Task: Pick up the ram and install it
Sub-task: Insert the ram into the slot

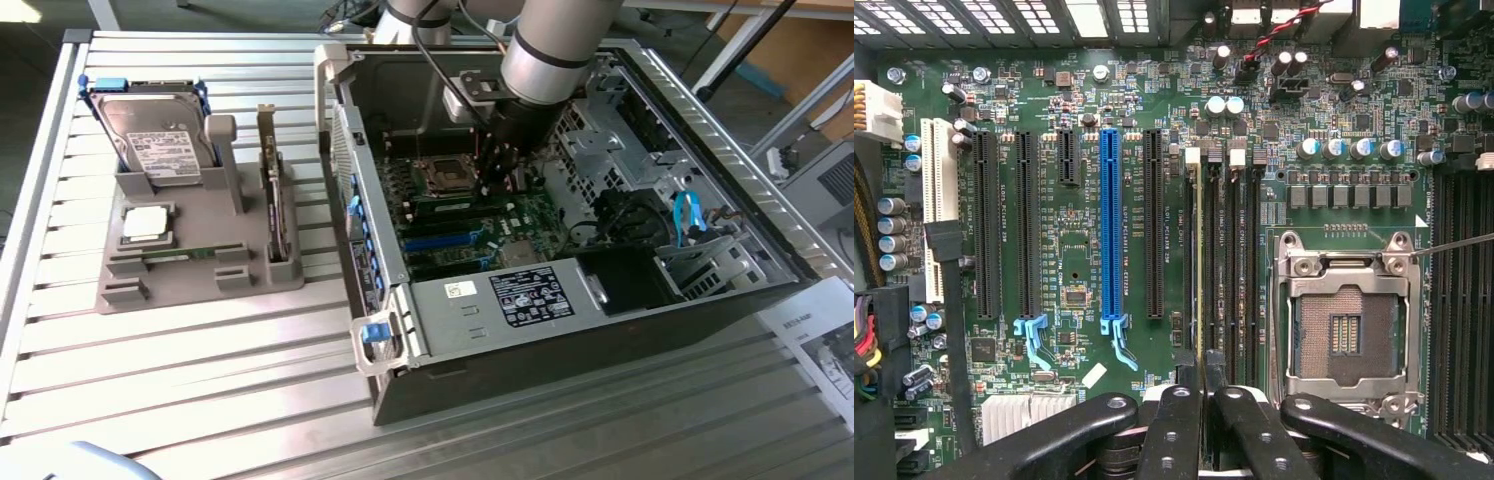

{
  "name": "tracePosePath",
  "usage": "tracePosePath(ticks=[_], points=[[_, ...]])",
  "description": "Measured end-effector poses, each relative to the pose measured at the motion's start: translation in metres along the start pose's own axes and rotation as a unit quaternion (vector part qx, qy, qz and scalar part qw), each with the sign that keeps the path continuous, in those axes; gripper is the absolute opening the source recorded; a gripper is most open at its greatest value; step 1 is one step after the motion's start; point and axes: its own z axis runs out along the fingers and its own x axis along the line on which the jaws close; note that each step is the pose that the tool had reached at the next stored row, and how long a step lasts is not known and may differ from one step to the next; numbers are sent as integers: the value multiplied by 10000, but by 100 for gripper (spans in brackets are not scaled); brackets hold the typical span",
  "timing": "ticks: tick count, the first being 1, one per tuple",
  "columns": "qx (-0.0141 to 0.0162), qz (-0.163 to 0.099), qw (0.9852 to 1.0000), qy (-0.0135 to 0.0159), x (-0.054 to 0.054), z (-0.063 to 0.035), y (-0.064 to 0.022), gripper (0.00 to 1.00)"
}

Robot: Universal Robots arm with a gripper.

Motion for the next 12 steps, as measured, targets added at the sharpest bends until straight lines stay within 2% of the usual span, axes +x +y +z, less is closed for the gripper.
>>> tracePosePath(ticks=[12], points=[[-1, 0, 10000, 3, 9, -37, 1, 12]])
